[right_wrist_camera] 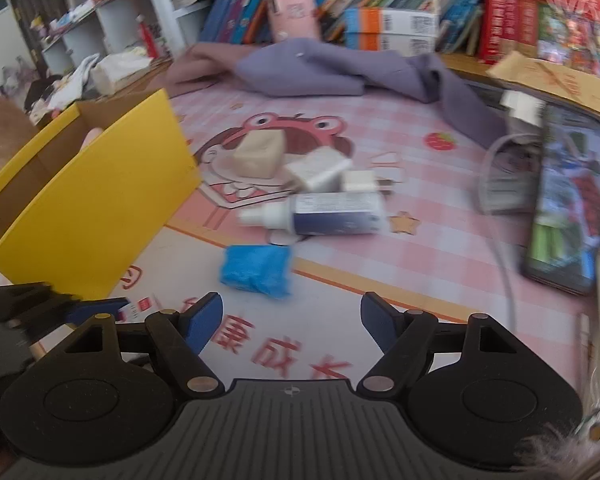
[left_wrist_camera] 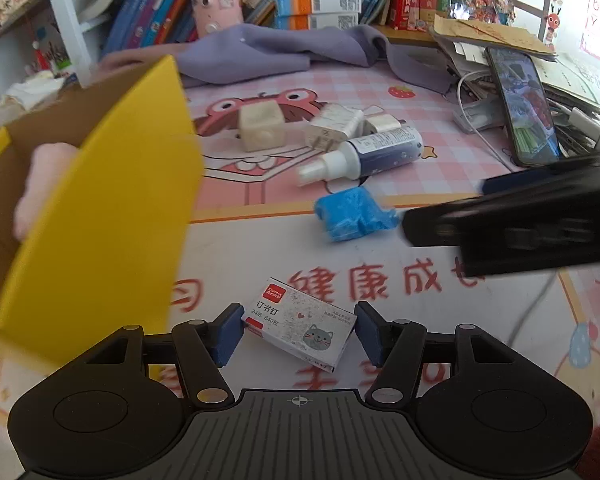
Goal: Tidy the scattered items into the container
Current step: 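Close the left tool on the white staples box while the right tool grips the blue bag, then lift the staples box and blue bag and carry both toward the yellow box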
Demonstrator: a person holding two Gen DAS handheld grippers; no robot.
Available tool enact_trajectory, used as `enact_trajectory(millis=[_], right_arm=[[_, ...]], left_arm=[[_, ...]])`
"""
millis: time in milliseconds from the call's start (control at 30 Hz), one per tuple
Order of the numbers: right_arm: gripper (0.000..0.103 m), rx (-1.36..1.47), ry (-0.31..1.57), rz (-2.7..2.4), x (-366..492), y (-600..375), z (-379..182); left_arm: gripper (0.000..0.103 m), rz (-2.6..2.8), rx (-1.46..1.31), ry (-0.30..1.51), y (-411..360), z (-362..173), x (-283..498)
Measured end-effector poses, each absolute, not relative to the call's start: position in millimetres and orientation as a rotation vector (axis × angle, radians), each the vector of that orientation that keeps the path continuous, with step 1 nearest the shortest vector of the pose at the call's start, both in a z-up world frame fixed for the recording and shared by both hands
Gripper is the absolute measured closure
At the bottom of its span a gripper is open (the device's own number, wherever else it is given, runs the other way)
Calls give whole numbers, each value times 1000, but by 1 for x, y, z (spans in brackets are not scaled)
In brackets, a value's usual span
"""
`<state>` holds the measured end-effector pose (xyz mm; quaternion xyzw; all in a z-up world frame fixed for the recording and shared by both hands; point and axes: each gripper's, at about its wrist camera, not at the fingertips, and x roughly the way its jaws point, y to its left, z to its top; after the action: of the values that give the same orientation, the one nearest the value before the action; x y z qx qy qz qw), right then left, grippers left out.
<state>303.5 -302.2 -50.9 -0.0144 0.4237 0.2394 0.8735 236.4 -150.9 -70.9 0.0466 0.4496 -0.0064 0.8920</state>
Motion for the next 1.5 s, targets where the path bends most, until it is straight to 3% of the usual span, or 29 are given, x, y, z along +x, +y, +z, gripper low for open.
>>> enact_trajectory(millis=[333,500,600,733,800,867,1033,1133,1167,1200,1500], right_arm=[[34,-135,888,509,333,-251,-68],[52,-152,910,461,335,-249,-83],[57,-163,897,462,335,-249,-82],[54,-193,902,463,334,-249,-82],[36,-213,902,448,335,-248,-82],[32,-221,889,454,336,-248,-83],[32,-249,868,460,339,-245,-85],[38,-214,881,469,345,-245,-86],[44,-203,881,469,346,-246,-86],[57,-204,875,465,346,-246,-85],[61,-140,888,500,323,-281,-59]], left_arm=[[43,-1,100,920,-136,-52,206],[43,-10,116,879,-136,-43,199],[43,-14,112,870,-134,-42,199],[43,-27,118,859,-136,-40,199],[43,-35,122,855,-138,-39,198],[43,-38,128,852,-140,-38,197],[43,-23,115,849,-139,-34,191],[43,-19,111,844,-139,-31,189],[43,-19,110,842,-140,-30,188],[43,-20,111,840,-140,-30,188],[43,-62,136,796,-152,-18,188]])
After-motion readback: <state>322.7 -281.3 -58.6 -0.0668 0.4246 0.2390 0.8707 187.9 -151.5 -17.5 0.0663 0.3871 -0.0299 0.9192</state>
